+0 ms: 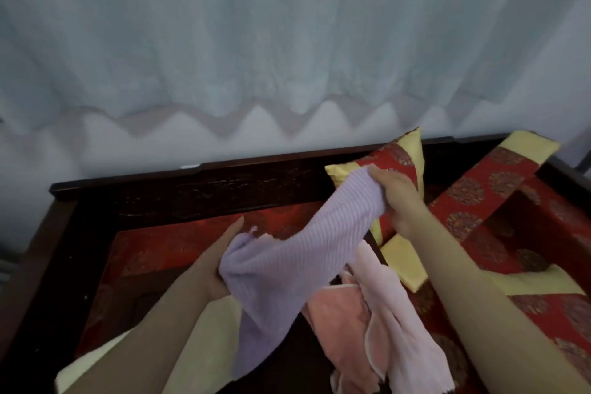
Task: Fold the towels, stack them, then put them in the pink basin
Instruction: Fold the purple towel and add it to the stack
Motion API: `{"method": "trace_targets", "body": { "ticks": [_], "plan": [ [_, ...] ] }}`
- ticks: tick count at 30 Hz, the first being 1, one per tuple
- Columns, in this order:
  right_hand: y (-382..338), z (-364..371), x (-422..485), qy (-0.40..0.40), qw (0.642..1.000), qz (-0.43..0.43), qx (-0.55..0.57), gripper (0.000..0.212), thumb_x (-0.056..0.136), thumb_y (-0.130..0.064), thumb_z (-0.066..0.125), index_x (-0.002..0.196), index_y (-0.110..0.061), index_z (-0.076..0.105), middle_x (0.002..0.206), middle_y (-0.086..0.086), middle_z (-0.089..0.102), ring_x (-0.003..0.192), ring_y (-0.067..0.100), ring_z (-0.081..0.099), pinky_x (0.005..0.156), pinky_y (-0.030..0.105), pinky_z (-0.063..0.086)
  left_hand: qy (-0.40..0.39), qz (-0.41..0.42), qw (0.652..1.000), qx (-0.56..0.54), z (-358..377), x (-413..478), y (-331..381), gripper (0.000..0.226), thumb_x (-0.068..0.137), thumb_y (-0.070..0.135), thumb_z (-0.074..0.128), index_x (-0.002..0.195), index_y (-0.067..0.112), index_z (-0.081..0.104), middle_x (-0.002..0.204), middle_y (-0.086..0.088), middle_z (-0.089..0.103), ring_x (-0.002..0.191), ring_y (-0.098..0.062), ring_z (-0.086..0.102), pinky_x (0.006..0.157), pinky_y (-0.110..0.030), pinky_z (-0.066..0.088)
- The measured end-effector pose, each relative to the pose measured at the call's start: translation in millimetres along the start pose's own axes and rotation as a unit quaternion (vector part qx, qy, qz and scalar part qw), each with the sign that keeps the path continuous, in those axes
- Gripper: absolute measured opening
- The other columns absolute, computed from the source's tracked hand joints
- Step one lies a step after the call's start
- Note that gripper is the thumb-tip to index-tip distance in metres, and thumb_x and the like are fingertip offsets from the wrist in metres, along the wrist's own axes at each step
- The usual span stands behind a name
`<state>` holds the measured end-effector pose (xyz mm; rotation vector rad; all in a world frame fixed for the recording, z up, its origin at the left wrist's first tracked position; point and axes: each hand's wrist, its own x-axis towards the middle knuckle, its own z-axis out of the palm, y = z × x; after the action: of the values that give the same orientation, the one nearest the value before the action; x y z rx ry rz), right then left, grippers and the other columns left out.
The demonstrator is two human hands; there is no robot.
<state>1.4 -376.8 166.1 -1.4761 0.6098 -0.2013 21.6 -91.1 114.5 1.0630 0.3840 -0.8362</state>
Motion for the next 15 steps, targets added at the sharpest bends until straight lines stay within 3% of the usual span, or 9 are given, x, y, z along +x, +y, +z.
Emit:
{"method": "trace_targets", "body": {
  "ticks": [2, 4, 6, 8, 11, 12, 15],
  "plan": [
    [-35, 3, 1, -0.012, 0.999, -0.023, 0.019, 0.021, 0.084, -0.024, 0.065, 0.099, -0.01, 0.067, 0.109, 0.008, 0.067, 0.105, 0.023, 0.062, 0.097, 0.04, 0.048, -0.001, 0.017, 0.999, 0.04, 4, -18, 29, 0.031, 0.097, 0.025, 0.048, 0.12, 0.006, 0.055, 0.111, -0.009, 0.065, 0.094, -0.015, 0.062, 0.087, -0.025, 0.05],
    [-67, 9, -5, -0.01, 0.998, -0.067, 0.014, 0.005, 0.086, -0.021, 0.063, 0.086, -0.017, 0.066, 0.094, 0.002, 0.067, 0.091, 0.017, 0.061, 0.081, 0.032, 0.051, -0.021, 0.069, 0.996, 0.05, 2, -37, 64, 0.024, 0.095, 0.024, 0.047, 0.108, 0.01, 0.061, 0.09, -0.008, 0.069, 0.073, -0.011, 0.067, 0.064, -0.019, 0.055],
    [-96, 15, -15, 0.001, 0.995, -0.1, 0.008, 0.013, 0.091, -0.022, 0.058, 0.079, -0.02, 0.062, 0.084, -0.003, 0.061, 0.079, 0.012, 0.055, 0.066, 0.028, 0.045, -0.034, 0.125, 0.99, 0.055, -2, -61, 97, 0.019, 0.091, 0.02, 0.047, 0.1, 0.014, 0.063, 0.085, -0.004, 0.07, 0.07, -0.013, 0.068, 0.063, -0.021, 0.057],
    [-119, 21, -20, 0.007, 0.992, -0.124, -0.014, 0.012, 0.092, -0.029, 0.056, 0.086, -0.022, 0.063, 0.092, -0.002, 0.063, 0.084, 0.012, 0.056, 0.068, 0.027, 0.046, -0.025, 0.167, 0.982, 0.085, -9, -79, 125, 0.017, 0.087, 0.016, 0.049, 0.096, 0.015, 0.063, 0.091, -0.004, 0.067, 0.079, -0.016, 0.067, 0.072, -0.027, 0.057],
    [-138, 32, -28, 0.008, 0.987, -0.149, -0.055, 0.019, 0.09, -0.038, 0.058, 0.099, -0.023, 0.065, 0.104, 0.003, 0.064, 0.095, 0.018, 0.058, 0.076, 0.031, 0.048, -0.011, 0.202, 0.974, 0.1, -15, -107, 151, 0.01, 0.082, 0.014, 0.053, 0.077, 0.019, 0.06, 0.078, 0.001, 0.062, 0.069, -0.012, 0.064, 0.071, -0.025, 0.056],
    [-143, 38, -33, 0.007, 0.985, -0.155, -0.073, 0.021, 0.09, -0.04, 0.058, 0.101, -0.022, 0.065, 0.104, 0.003, 0.063, 0.094, 0.019, 0.057, 0.076, 0.032, 0.047, -0.006, 0.213, 0.971, 0.111, -17, -113, 156, 0.006, 0.08, 0.014, 0.057, 0.08, 0.018, 0.061, 0.081, 0.002, 0.062, 0.073, -0.012, 0.063, 0.074, -0.027, 0.055],
    [-153, 58, -42, -0.005, 0.979, -0.163, -0.123, 0.024, 0.094, -0.037, 0.054, 0.106, -0.019, 0.064, 0.103, 0.005, 0.06, 0.091, 0.019, 0.053, 0.068, 0.029, 0.046, 0.028, 0.22, 0.961, 0.163, -21, -123, 160, 0.033, 0.077, 0.007, 0.064, 0.106, 0.02, 0.06, 0.101, -0.003, 0.061, 0.089, -0.014, 0.058, 0.076, -0.031, 0.056]
  ]
}}
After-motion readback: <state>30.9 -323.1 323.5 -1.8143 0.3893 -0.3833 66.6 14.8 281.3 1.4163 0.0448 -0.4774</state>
